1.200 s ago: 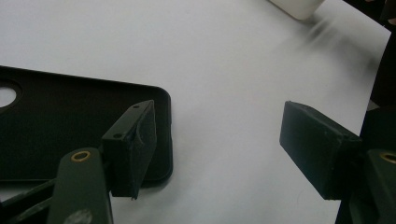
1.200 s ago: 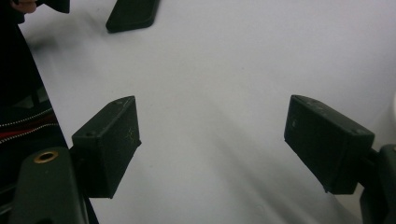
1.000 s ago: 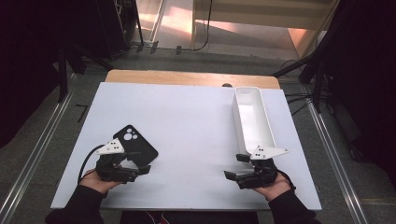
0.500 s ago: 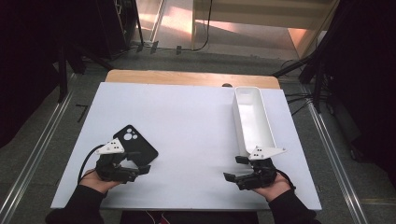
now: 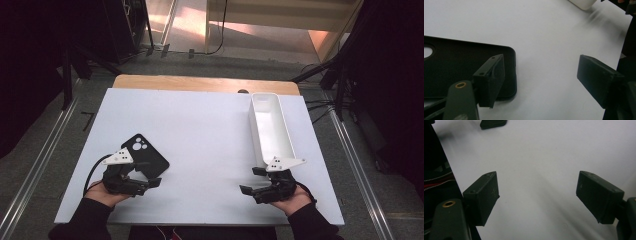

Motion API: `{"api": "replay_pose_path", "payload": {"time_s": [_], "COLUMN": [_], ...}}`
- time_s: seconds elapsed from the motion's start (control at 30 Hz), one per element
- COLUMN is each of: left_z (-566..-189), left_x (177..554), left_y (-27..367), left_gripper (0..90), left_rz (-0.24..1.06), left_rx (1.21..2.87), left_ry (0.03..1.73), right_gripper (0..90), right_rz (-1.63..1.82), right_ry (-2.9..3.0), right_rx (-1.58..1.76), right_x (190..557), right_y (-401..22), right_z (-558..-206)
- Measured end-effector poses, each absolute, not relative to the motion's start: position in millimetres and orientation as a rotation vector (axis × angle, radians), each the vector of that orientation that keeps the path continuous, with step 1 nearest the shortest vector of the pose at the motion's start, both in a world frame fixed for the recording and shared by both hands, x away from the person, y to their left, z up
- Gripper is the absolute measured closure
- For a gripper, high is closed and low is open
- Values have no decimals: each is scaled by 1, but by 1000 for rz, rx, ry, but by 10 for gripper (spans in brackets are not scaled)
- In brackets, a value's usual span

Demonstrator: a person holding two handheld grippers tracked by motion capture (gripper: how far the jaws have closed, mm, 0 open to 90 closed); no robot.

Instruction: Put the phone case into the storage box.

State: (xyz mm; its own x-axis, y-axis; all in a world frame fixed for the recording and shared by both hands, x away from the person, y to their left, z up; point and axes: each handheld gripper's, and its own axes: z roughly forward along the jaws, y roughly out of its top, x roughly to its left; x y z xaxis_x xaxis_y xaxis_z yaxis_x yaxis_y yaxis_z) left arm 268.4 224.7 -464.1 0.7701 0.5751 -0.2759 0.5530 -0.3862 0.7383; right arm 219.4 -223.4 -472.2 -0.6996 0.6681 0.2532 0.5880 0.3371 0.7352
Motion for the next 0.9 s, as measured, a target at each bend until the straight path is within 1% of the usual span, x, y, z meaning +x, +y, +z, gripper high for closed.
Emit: {"api": "replay_pose_path", "payload": {"time_s": [0.7,0.9], "left_z": [-451,-449], "left_x": [282,285], "left_y": [249,256], "left_gripper": [214,216], "left_rz": [114,124], "left_rx": [2007,2011], "left_ry": [1018,1027], "right_gripper": [168,168], "right_rz": [1314,1325], "right_ry": [2510,2503], "right_rx": [1167,1168], "right_x": [220,220], "right_y": [-223,-224], "right_z": [-473,-472]}}
